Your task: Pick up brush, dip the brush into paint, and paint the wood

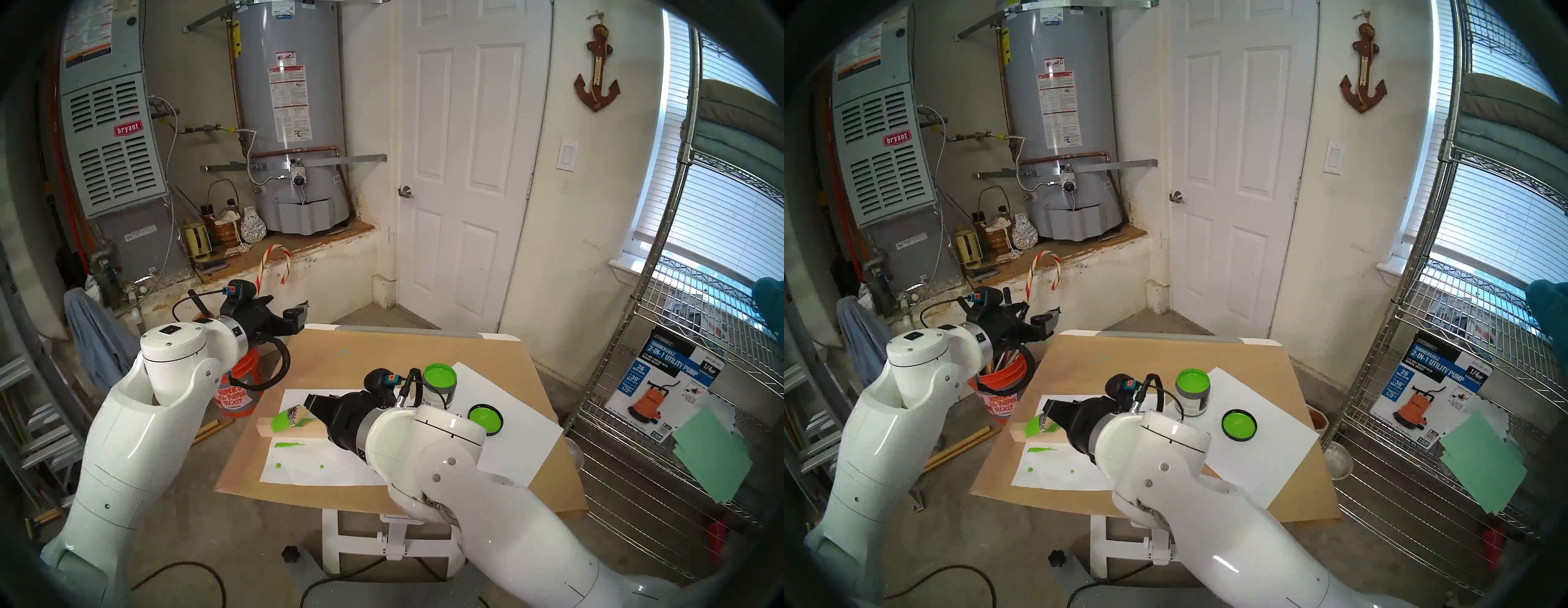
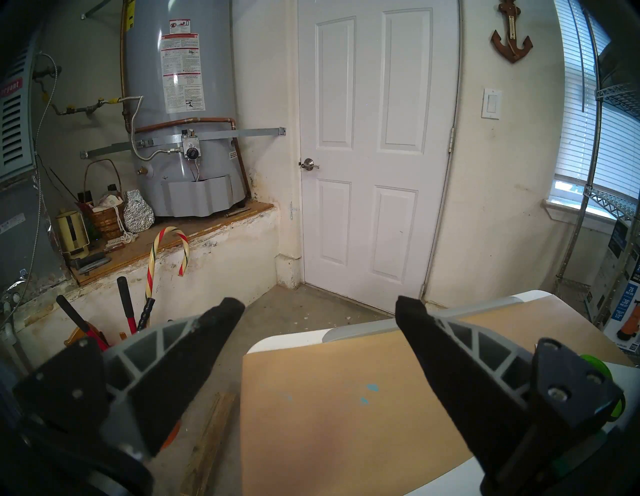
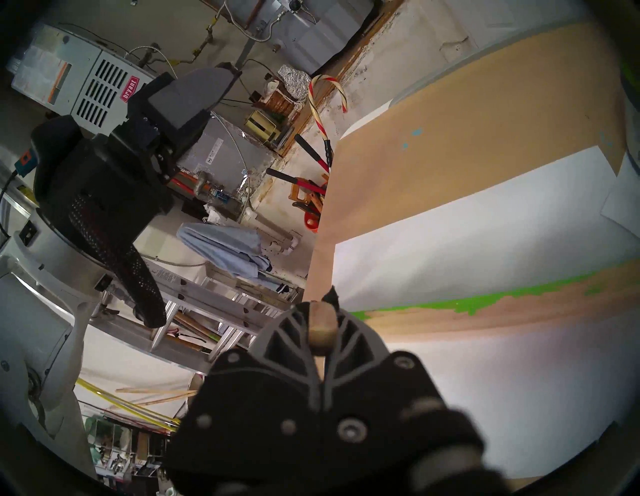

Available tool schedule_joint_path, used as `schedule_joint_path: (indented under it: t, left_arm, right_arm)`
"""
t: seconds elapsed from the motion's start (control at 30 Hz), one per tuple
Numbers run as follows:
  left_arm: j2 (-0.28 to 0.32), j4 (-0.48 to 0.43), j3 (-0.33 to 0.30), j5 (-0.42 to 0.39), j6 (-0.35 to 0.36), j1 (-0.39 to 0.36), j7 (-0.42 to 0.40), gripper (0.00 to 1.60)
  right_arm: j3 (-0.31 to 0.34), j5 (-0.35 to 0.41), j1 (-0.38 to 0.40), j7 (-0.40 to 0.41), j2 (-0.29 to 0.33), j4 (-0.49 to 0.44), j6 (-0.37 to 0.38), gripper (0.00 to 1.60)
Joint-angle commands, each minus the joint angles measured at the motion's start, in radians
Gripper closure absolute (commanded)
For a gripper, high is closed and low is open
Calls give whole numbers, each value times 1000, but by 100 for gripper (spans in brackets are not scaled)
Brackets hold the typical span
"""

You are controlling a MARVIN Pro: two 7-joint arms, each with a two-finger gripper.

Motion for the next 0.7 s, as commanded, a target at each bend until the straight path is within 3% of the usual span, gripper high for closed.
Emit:
schedule_joint_path:
  t: [0.0, 0.67]
  left_arm:
    - [2, -17, -9, -2, -2, -9, 1, 0]
    - [2, -17, -9, -2, -2, -9, 1, 0]
  right_arm:
    - [3, 2, 9, 0, -12, -18, -3, 160]
    - [16, 1, -19, -2, 27, -39, -12, 160]
